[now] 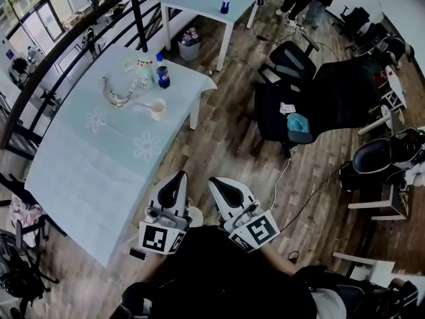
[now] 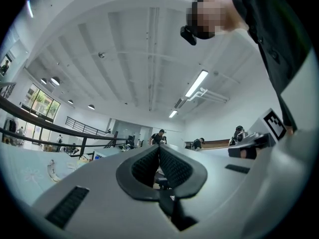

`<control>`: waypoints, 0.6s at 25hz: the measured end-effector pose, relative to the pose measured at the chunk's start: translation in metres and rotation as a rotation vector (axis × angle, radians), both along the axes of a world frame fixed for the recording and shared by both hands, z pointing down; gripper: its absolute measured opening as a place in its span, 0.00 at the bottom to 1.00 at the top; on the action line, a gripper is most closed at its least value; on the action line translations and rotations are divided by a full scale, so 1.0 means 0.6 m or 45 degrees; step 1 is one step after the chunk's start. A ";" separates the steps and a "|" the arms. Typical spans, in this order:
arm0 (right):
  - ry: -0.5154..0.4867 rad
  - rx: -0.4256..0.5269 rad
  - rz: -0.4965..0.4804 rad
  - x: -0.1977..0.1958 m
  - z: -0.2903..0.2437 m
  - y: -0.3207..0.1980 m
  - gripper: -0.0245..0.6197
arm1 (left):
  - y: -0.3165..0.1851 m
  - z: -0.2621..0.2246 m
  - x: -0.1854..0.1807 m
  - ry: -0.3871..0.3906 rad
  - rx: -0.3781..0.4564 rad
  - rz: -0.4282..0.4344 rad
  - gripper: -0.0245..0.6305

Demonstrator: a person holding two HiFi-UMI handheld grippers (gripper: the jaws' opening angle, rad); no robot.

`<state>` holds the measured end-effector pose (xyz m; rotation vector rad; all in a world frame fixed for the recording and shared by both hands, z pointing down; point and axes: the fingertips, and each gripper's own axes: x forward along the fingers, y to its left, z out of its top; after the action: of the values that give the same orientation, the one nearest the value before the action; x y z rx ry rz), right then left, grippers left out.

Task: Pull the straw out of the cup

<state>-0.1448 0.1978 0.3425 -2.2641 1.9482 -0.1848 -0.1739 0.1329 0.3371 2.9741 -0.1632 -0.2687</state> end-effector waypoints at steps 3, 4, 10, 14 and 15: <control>0.006 0.000 0.006 0.026 -0.002 -0.028 0.05 | -0.024 -0.008 0.029 0.012 0.015 0.017 0.06; 0.010 0.003 0.005 0.034 -0.004 -0.039 0.05 | -0.034 -0.010 0.037 0.014 0.019 0.018 0.06; 0.030 0.020 0.000 0.064 -0.005 -0.101 0.05 | -0.090 -0.006 0.070 0.016 0.036 0.028 0.06; 0.036 0.012 -0.032 0.072 -0.003 -0.135 0.05 | -0.119 -0.005 0.075 0.018 0.035 0.006 0.06; 0.036 0.009 -0.045 0.071 -0.003 -0.144 0.05 | -0.126 -0.004 0.074 0.016 0.030 -0.004 0.06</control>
<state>-0.1020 0.1111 0.3405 -2.2413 2.0010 -0.1503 -0.1294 0.0576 0.3344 2.9949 -0.1642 -0.2915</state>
